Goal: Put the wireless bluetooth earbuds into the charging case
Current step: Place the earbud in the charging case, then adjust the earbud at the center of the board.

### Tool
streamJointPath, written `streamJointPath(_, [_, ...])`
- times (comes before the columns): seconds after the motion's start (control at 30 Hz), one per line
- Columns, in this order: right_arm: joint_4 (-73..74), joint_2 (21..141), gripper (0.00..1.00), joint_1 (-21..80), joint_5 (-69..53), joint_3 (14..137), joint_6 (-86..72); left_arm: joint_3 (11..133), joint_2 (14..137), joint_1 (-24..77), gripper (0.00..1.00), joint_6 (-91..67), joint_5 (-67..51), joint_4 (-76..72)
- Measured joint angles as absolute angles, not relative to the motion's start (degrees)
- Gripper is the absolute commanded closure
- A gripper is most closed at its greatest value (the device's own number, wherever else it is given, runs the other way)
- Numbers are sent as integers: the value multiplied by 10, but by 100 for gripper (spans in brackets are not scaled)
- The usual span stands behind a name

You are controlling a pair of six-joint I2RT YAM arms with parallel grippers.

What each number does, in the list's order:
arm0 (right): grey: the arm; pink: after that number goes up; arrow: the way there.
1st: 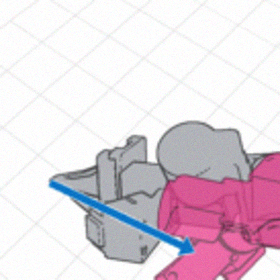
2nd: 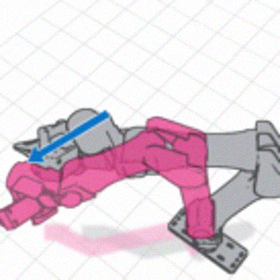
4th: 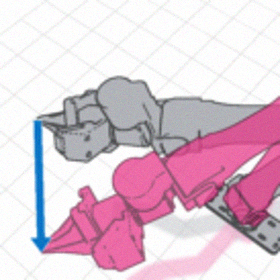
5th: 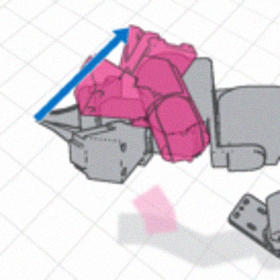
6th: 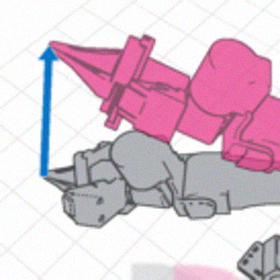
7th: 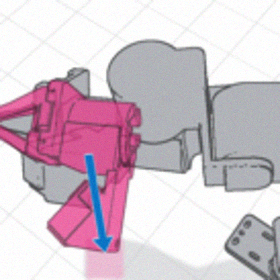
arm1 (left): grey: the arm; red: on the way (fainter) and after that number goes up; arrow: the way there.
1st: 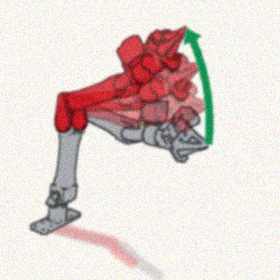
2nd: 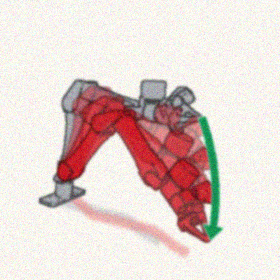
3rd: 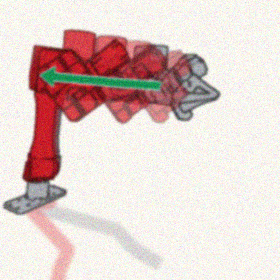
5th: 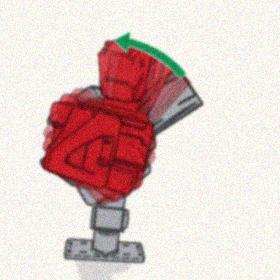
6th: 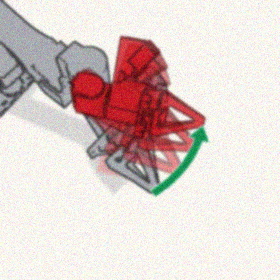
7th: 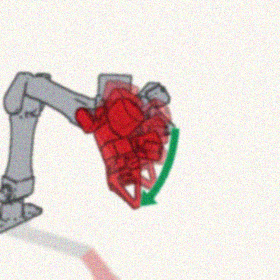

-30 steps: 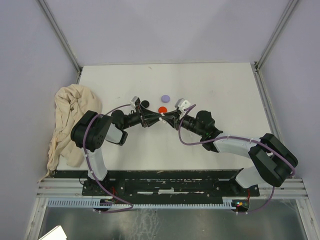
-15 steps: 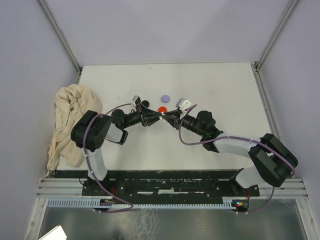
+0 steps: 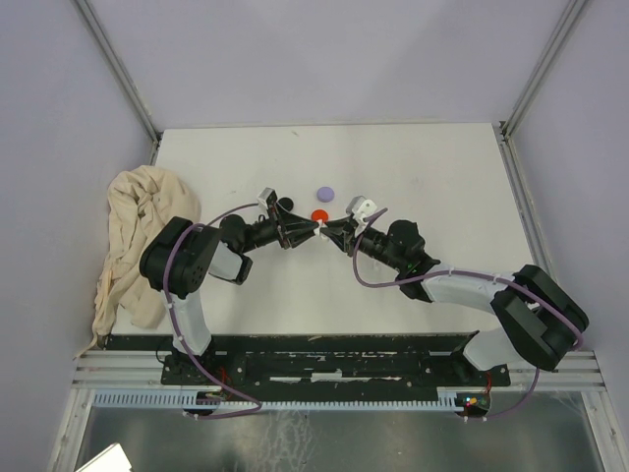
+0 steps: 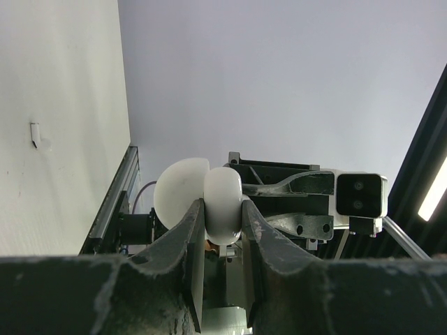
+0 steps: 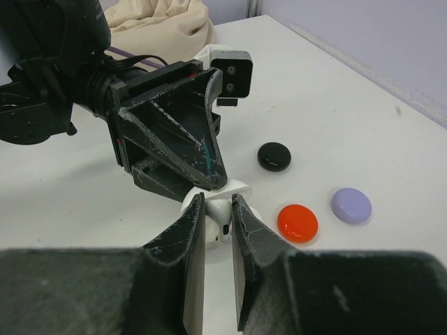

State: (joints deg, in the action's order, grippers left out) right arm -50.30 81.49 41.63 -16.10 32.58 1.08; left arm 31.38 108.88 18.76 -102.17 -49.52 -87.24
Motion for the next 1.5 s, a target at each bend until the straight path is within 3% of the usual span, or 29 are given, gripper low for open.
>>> streamJointPath(0.3, [-491,814,90,416,-159,322,16,318,1091,190,97,-1025,-494,-873])
streamJointPath(0.47, [-486,814,56,416,-159,322,16,321,1091,191,97,-1026,-495,-873])
streamJointPath(0.73, [-462,794,35,415,-143,322,0,324,1097,191,97,-1027,-488,-874])
streamJointPath(0.97, [-413,686,20,415,-61,319,-30,324,1115,190,97,-1026,-484,-874])
streamJointPath(1.1, [-239,661,17,412,50,403,-59,324,1121,190,97,-1022,-487,-874])
streamJointPath(1.27, [34,753,12,407,173,572,-101,324,1121,190,97,-1016,-498,-874])
streamJointPath(1.5, [233,839,12,405,233,557,-154,324,1121,190,97,-997,-509,-874])
